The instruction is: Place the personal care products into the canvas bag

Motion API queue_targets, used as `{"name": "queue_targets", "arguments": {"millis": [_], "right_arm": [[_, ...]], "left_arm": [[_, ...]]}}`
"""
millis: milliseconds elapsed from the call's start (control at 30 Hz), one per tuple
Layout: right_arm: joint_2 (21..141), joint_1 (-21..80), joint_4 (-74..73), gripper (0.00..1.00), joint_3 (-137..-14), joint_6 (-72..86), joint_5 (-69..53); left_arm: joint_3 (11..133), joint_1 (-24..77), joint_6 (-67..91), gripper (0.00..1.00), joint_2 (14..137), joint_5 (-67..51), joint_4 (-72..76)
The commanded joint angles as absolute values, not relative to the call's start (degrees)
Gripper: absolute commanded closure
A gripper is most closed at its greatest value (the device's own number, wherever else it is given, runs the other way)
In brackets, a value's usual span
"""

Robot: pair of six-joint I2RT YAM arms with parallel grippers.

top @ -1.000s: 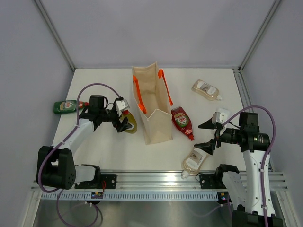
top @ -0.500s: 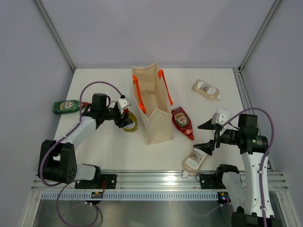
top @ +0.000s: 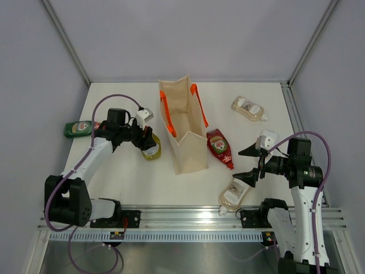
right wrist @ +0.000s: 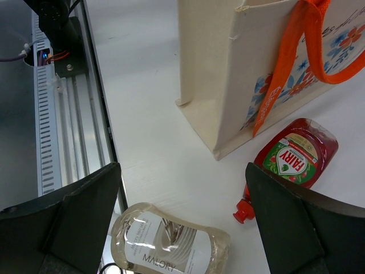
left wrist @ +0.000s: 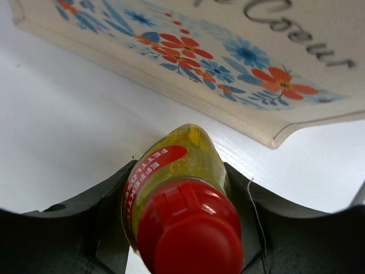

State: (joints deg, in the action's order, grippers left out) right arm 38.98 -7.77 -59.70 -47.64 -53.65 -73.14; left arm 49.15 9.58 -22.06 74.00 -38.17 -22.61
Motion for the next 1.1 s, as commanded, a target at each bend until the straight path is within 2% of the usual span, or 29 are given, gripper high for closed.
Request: {"name": "queue_targets", "arguments": {"millis": [0, 100, 267, 567, 767, 800, 967, 1067], "right_arm": [[38.1, -7.6, -57.6, 0.01, -47.5, -51.6, -73.8], [38.0, -7.6, -57.6, 0.01, -47.5, -51.3, -73.3], [37.4, -7.7, -57.2, 0.0, -47.1, -50.8, -72.7], [36.9, -7.7, -55.7, 0.01, -46.1, -49.5, -72.4], [36.2, -8.1, -54.5, 0.0, -45.6, -48.2, -72.4], [36.0, -8.2, -54.6, 0.0, -45.5, -48.1, -72.4], [35.5, -8.3, -54.2, 0.01, -45.2, -47.9, -72.4], [35.2, -8.3, -53.9, 0.01, -45.0, -47.6, -72.4]], "left_arm": [[58.2, 7.1, -10.3, 1.0, 74.5, -37.5, -23.2], [61.4, 5.0, -4.8, 1.0, 78.9, -41.1, -25.9], [59.7, 1.2, 4.8, 1.0, 79.4, -46.2, -22.2], [52.0, -9.1, 29.7, 1.0, 76.4, -62.5, -1.5], [40.4, -12.4, 55.3, 1.0, 74.3, -64.5, 29.3], [39.0, -12.9, 59.5, 1.0, 74.4, -64.3, 39.3], [32.2, -17.9, 87.2, 1.0, 76.4, -58.1, 71.0], [31.0, -18.7, 98.3, 1.0, 77.9, -52.4, 81.6]]}}
